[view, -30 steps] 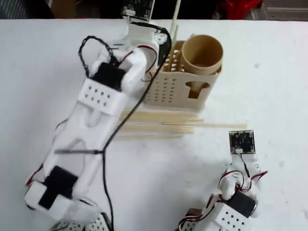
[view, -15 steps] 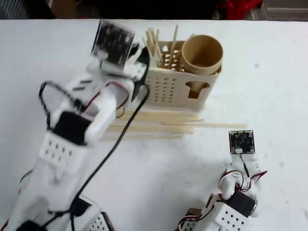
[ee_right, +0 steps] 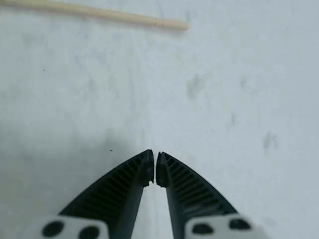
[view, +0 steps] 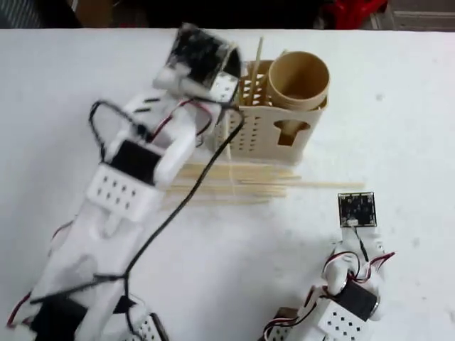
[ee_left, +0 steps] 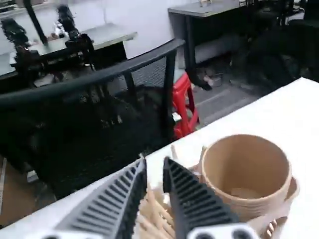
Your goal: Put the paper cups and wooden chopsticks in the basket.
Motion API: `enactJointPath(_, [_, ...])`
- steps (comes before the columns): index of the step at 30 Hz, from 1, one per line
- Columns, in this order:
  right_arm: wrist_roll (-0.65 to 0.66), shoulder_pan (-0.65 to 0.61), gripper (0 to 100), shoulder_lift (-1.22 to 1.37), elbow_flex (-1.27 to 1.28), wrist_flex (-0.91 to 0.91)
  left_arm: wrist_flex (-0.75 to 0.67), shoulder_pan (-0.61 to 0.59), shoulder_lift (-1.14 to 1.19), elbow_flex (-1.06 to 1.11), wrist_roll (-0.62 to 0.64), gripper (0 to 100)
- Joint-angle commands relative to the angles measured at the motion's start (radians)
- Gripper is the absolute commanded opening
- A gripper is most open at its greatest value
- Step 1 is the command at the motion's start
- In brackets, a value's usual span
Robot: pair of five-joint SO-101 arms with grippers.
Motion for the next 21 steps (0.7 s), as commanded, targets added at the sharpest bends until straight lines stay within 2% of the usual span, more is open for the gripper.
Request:
enactJointPath(1, [-0.002, 0.005, 2.4, 0.005, 0.009, -0.013, 0.166, 0.039, 0.079, -0.250, 0.034, 8])
enactJointPath(5, [-0.002, 0.005, 2.4, 0.005, 0.009, -0.013, 0.270, 0.044, 0.082, -0.296, 0.035, 8])
enactJointPath(7, [-0.002, 0.005, 2.4, 0.005, 0.009, -0.013, 0.367, 0.038, 0.050, -0.325, 0.035, 8])
enactJointPath(12, [-0.002, 0.005, 2.4, 0.005, 0.009, -0.013, 0.753, 0.091, -0.179, -0.381, 0.034, 8])
enactJointPath(15, [-0.002, 0.005, 2.4, 0.005, 0.009, -0.013, 0.944, 0.097, -0.320, -0.319, 0.009, 8])
enactJointPath(18, [-0.002, 0.005, 2.4, 0.005, 0.009, -0.013, 0.948, 0.054, -0.378, -0.101, -0.058, 8])
enactJointPath(21, [-0.002, 0.005, 2.4, 0.005, 0.009, -0.013, 0.801, -0.054, -0.371, 0.153, -0.055, 8])
